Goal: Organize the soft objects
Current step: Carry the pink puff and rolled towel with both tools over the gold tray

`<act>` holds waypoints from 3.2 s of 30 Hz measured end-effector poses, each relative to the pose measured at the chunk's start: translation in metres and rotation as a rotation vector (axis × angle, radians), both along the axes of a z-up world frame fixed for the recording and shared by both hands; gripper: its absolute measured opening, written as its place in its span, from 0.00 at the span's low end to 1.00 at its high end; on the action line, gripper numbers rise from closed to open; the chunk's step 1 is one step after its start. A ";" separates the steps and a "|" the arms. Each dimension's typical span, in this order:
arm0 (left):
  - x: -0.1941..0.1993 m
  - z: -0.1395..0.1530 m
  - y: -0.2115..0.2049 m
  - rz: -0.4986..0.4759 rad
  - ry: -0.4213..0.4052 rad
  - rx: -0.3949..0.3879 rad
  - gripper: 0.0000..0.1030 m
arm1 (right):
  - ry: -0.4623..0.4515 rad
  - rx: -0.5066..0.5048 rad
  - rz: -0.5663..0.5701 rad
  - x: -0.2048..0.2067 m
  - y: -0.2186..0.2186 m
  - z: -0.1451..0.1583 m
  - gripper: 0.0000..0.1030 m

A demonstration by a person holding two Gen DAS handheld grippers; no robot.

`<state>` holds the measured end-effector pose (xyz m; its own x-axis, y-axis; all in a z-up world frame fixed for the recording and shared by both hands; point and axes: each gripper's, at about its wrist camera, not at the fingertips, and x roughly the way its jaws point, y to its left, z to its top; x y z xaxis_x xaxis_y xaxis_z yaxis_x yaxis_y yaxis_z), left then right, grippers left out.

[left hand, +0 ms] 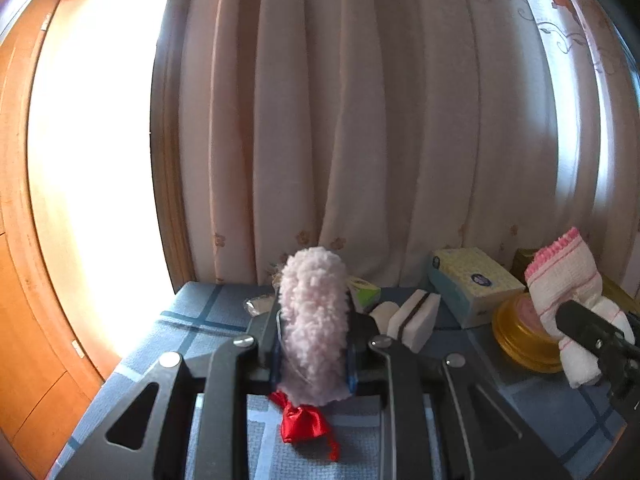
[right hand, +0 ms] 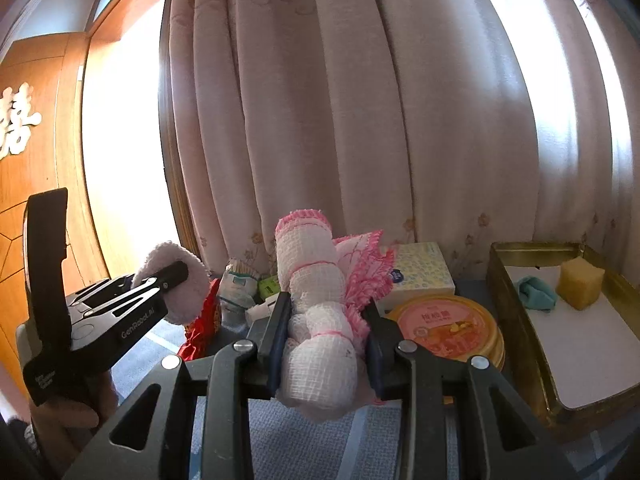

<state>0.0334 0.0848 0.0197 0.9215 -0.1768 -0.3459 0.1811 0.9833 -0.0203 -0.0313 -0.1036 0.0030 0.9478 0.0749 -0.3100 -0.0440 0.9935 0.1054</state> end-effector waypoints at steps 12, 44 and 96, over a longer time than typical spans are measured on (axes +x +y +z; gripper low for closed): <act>-0.006 -0.003 -0.019 0.021 0.004 -0.005 0.21 | -0.012 -0.018 -0.056 -0.007 -0.010 0.002 0.34; -0.026 -0.008 -0.092 0.007 0.063 0.034 0.21 | -0.036 -0.072 -0.219 -0.029 -0.075 0.010 0.34; -0.051 0.006 -0.292 -0.437 0.020 0.013 0.21 | 0.053 -0.183 -0.491 -0.040 -0.261 0.013 0.34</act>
